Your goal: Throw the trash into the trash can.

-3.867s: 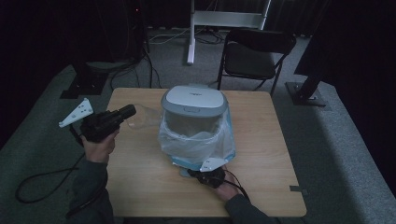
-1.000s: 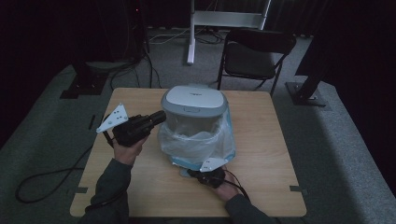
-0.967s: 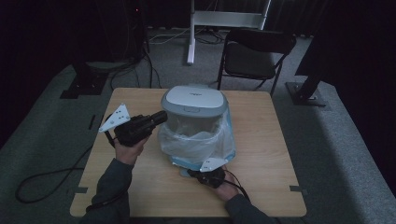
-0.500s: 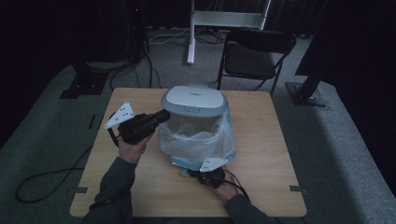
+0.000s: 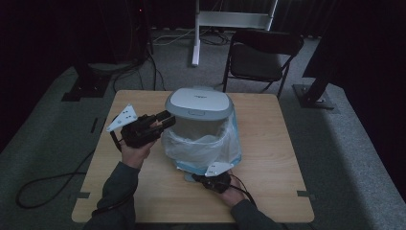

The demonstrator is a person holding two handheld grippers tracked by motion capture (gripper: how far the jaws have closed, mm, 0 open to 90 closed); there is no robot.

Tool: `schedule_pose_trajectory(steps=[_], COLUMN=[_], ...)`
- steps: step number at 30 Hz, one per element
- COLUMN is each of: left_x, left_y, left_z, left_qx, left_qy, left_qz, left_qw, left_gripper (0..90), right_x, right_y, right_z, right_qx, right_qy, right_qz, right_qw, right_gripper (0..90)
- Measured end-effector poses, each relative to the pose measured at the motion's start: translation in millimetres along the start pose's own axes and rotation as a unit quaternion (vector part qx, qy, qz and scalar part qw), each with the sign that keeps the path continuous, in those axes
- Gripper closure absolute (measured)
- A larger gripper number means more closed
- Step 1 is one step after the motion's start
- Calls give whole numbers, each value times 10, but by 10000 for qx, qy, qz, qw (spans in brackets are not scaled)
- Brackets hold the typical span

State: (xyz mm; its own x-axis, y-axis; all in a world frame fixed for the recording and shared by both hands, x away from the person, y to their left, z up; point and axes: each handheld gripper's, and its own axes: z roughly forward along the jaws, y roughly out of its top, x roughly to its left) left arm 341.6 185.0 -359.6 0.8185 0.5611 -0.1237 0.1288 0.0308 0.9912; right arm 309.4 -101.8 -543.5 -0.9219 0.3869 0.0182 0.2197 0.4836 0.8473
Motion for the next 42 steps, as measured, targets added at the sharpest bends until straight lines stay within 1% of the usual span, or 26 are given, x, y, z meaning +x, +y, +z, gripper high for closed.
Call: schedule_pose_trajectory(steps=[1, 4, 8, 11, 15, 17, 18, 21, 26, 27, 28, 29, 30, 33, 38, 39, 41, 42], left_x=[16, 30, 60, 102, 165, 181, 210, 245, 302, 302, 320, 320, 339, 371, 429, 442, 459, 468], left_y=[0, 1, -20, -57, -118, -136, -171, -219, -295, -295, -319, -319, -356, -419, -538, -559, -598, -615], left_z=[-52, -117, -207, -270, -347, -366, -402, -446, -494, -494, -504, -504, -511, -523, -539, -541, -544, -545], left_qx=[-43, -99, -143, -112, -37, -26, 10, 106, 251, 251, 313, 313, 411, 562, 777, 818, 849, 871], left_qy=[44, 111, 276, 435, 593, 626, 729, 902, 1098, 1098, 1157, 1157, 1267, 1423, 1615, 1643, 1665, 1676], left_qz=[-18, -37, -37, -71, -163, -194, -218, -222, -257, -257, -252, -252, -228, -203, -231, -223, -280, -278], left_qw=[10000, 9999, 9995, 9990, 9981, 9978, 9971, 9956, 9933, 9933, 9925, 9925, 9908, 9880, 9835, 9828, 9820, 9816], left_gripper=[617, 601, 579, 573, 561, 556, 550, 538, 534, 533, 534, 534, 534, 532, 531, 531, 532, 532], right_x=[0, 0, 0, 0, -1, -1, -1, 1, -1, -1, 0, 0, -1, -2, -4, -4, -5, -4], right_y=[0, 0, 0, 0, 0, 0, 0, 0, -1, -1, 0, 0, 0, -1, -2, -2, -2, -2], right_z=[0, 0, 0, 0, -1, -1, -1, 0, 0, 0, -1, -1, -1, 0, 1, 1, 0, 0], right_qx=[-1, -1, 2, 2, -1, -1, -1, -6, -6, -6, -1, -1, -3, -4, -7, -6, -5, -5], right_qy=[0, 0, 2, 5, 6, 6, 8, 7, 3, 3, 8, 8, 6, 4, 2, 1, 4, 3], right_qz=[-1, -1, 6, 7, 7, 8, 10, 23, 13, 13, 20, 20, 16, 9, -1, -2, -1, 1], right_qw=[10000, 10000, 10000, 10000, 10000, 10000, 10000, 10000, 10000, 10000, 10000, 10000, 10000, 10000, 10000, 10000, 10000, 10000], right_gripper=[900, 900, 900, 900, 900, 900, 900, 900, 900, 900, 900, 900, 900, 900, 900, 900, 900, 900])
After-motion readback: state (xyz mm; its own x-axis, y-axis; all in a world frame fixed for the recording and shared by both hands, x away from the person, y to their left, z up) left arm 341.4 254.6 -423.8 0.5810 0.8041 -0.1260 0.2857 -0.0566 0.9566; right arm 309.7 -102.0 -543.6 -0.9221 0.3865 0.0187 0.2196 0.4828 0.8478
